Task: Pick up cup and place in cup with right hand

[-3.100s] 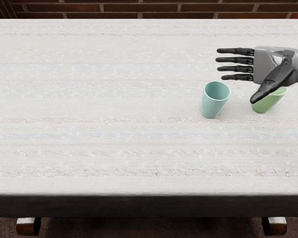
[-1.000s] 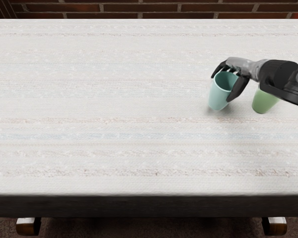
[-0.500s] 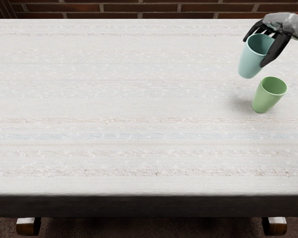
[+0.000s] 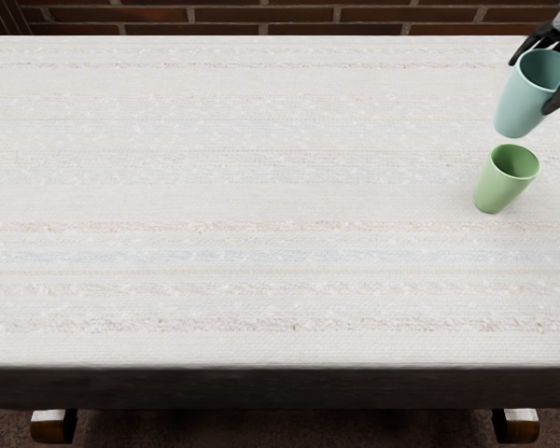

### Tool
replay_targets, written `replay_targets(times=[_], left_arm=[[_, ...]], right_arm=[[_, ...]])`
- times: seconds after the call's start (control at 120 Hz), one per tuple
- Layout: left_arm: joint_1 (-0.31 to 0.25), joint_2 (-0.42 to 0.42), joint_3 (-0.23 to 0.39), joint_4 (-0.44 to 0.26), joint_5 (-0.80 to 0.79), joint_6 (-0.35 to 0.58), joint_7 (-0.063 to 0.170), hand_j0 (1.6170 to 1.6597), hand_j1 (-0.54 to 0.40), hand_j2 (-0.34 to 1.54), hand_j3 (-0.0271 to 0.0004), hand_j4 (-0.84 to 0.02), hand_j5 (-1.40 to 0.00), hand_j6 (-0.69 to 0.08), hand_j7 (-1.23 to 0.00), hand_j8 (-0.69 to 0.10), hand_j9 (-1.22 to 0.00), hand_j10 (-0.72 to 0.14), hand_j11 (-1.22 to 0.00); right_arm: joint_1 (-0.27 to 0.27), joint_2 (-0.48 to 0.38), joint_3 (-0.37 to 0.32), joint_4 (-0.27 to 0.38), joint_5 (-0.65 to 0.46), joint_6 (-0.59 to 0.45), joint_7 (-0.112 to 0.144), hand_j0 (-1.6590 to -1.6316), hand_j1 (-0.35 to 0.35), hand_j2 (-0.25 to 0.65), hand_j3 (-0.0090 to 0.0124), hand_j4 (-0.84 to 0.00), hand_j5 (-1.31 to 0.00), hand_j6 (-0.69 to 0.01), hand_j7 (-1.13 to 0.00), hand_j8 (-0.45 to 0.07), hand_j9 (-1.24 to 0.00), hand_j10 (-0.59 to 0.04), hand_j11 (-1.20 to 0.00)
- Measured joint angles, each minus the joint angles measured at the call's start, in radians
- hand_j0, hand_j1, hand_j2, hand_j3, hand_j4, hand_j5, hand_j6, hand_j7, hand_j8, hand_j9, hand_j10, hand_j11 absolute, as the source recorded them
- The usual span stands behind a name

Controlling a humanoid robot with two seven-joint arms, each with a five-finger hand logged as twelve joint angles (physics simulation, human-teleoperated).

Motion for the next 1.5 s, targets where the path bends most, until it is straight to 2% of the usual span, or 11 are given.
replay_targets(times=[0.408, 0.658, 0.892, 0.933, 1.025, 1.208, 1.5], left_arm=[[0.000, 0.000, 0.000, 0.000, 0.000, 0.000, 0.000, 1.6581, 0.349, 0.00, 0.0000, 0.000, 0.00, 0.000, 0.00, 0.000, 0.00, 0.000, 0.00], [0.000, 0.000, 0.000, 0.000, 0.000, 0.000, 0.000, 1.6581, 0.349, 0.00, 0.0000, 0.000, 0.00, 0.000, 0.00, 0.000, 0.00, 0.000, 0.00], [0.000, 0.000, 0.000, 0.000, 0.000, 0.000, 0.000, 1.6581, 0.349, 0.00, 0.0000, 0.000, 0.00, 0.000, 0.00, 0.000, 0.00, 0.000, 0.00], [0.000, 0.000, 0.000, 0.000, 0.000, 0.000, 0.000, 1.6581, 0.349, 0.00, 0.0000, 0.000, 0.00, 0.000, 0.00, 0.000, 0.00, 0.000, 0.00], [0.000, 0.000, 0.000, 0.000, 0.000, 0.000, 0.000, 1.6581, 0.349, 0.00, -0.0001, 0.000, 0.00, 0.000, 0.00, 0.000, 0.00, 0.000, 0.00], [0.000, 0.000, 0.000, 0.000, 0.000, 0.000, 0.000, 1.6581, 0.349, 0.00, -0.0001, 0.000, 0.00, 0.000, 0.00, 0.000, 0.00, 0.000, 0.00], [0.000, 0.000, 0.000, 0.000, 0.000, 0.000, 0.000, 1.6581, 0.349, 0.00, -0.0001, 0.000, 0.00, 0.000, 0.00, 0.000, 0.00, 0.000, 0.00]], right_arm=[[-0.070, -0.025, -0.009, 0.022, 0.002, -0.005, 0.000, -1.6529, 0.077, -0.091, 0.0001, -0.421, -0.67, -0.265, -0.63, -0.229, -0.65, -0.370, -0.65], [-0.081, -0.017, -0.010, 0.021, 0.002, -0.014, 0.000, -1.6530, 0.091, -0.079, 0.0000, -0.400, -0.68, -0.249, -0.63, -0.213, -0.66, -0.355, -0.66], [-0.092, -0.013, -0.009, 0.021, 0.001, -0.038, 0.000, -1.6537, 0.082, -0.082, 0.0001, -0.427, -0.63, -0.274, -0.60, -0.229, -0.62, -0.381, -0.62], [-0.094, -0.012, -0.009, 0.021, 0.001, -0.044, 0.000, -1.6542, 0.072, -0.086, 0.0000, -0.416, -0.60, -0.291, -0.58, -0.248, -0.60, -0.393, -0.59], [-0.100, -0.010, -0.009, 0.021, 0.000, -0.052, 0.000, -1.6556, 0.043, -0.074, 0.0000, -0.370, -0.52, -0.294, -0.50, -0.263, -0.52, -0.355, -0.51], [-0.103, -0.013, -0.009, 0.021, 0.000, -0.059, 0.000, -1.6570, -0.036, -0.054, 0.0000, -0.282, -0.38, -0.253, -0.37, -0.239, -0.38, -0.276, -0.38], [-0.104, -0.010, -0.009, 0.028, 0.000, -0.065, 0.000, -1.6578, -0.124, -0.036, 0.0000, -0.198, -0.26, -0.193, -0.25, -0.189, -0.26, -0.196, -0.26]])
